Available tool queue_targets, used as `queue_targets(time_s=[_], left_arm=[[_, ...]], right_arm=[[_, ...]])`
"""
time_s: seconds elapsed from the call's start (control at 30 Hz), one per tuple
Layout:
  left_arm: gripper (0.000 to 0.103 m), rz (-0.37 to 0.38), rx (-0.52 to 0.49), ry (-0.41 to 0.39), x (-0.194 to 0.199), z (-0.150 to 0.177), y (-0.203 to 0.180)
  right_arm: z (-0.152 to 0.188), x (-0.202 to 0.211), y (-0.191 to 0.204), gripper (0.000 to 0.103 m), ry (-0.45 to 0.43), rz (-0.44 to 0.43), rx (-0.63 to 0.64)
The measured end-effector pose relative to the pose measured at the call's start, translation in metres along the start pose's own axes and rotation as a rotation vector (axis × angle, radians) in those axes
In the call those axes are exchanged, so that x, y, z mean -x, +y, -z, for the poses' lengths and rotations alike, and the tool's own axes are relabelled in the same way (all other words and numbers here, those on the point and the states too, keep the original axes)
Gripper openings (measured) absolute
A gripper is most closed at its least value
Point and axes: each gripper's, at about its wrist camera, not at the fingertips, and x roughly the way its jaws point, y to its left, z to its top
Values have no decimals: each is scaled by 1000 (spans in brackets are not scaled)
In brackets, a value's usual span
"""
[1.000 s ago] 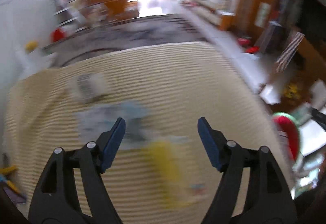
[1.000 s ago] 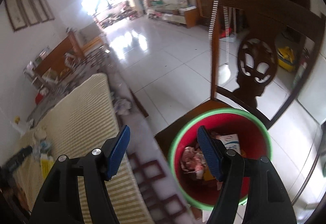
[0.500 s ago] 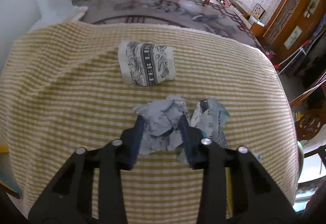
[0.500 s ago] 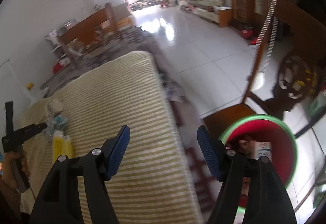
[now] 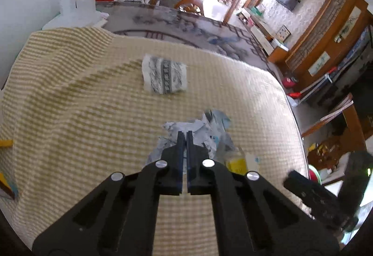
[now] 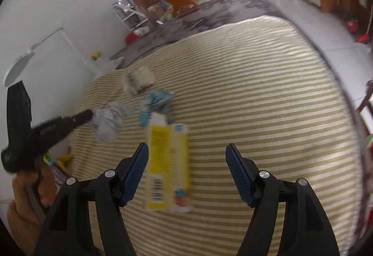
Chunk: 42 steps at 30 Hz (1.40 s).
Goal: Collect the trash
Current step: 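Grasp the crumpled grey paper with the left tool while the right tool grasps the yellow box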
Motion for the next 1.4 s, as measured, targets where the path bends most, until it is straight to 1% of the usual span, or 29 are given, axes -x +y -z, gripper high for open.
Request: queue_targets(time_s=[0.07, 0.1, 0.17, 0.2, 0.23, 0.27, 0.3, 0.37, 0.4, 0.43, 0.47, 0.5, 0.53, 0.63, 0.73, 0.8, 0.87, 0.9, 0.97, 1.0, 1.1, 1.2, 1.27, 1.4], left_arm=[[2, 4, -9, 36, -5, 6, -2], [2, -2, -17, 48, -8, 7, -3], [10, -21, -26, 58, -10, 9, -4], [28, -24, -26, 60, -11, 9, -4], [50, -28, -25, 61, -11, 9, -4], [56, -32, -26, 60, -11, 10, -4], [58, -37, -34, 61, -11, 11, -5], [60, -51, -57, 68, -12, 14, -8], [61, -59, -68, 74, -14, 15, -9], [61, -62, -75, 80, -15, 16, -10], [62, -63, -82, 88, -17, 16, -11], [62, -64, -87, 95, -18, 17, -11], [63, -67, -94, 105, -21, 18, -12], [64, -80, -114, 135, -27, 22, -15], [65, -100, -130, 174, -36, 26, -17], [65, -114, -146, 202, -43, 29, -18], [65, -122, -163, 223, -48, 33, -20], [65, -125, -174, 230, -50, 35, -22], [64, -131, -193, 232, -52, 37, -25], [63, -136, -203, 230, -53, 38, -26], [54, -161, -217, 231, -55, 39, -27], [53, -169, -230, 229, -58, 41, -27], [49, -168, -236, 223, -57, 40, -28], [43, -162, -227, 196, -51, 37, -29]], right_arm=[[1, -10, 6, 74, 18, -19, 1], [2, -14, 8, 74, 24, -18, 7], [6, -21, 13, 74, 42, -7, 30], [7, -24, 15, 74, 52, -2, 40], [9, -28, 17, 74, 65, 0, 48], [11, -31, 20, 74, 76, -2, 52], [13, -35, 22, 74, 91, -5, 56], [18, -40, 24, 73, 118, 0, 75], [20, -42, 25, 70, 130, 7, 87], [22, -44, 28, 55, 144, 23, 108], [23, -45, 29, 44, 153, 31, 121], [24, -45, 29, 44, 157, 34, 129], [24, -41, 29, 36, 143, 35, 131], [22, -30, 24, 34, 117, 41, 129], [21, -21, 18, 34, 100, 36, 120], [22, -20, 17, 37, 99, 46, 127], [22, -22, 16, 47, 109, 37, 120], [22, -23, 16, 49, 111, 30, 112], [21, -23, 17, 61, 108, 19, 104], [20, -23, 19, 63, 104, 17, 105], [20, -25, 26, 65, 90, 17, 124], [21, -30, 29, 66, 97, 27, 130], [21, -33, 28, 67, 97, 51, 131], [21, -36, 24, 67, 98, 66, 115]])
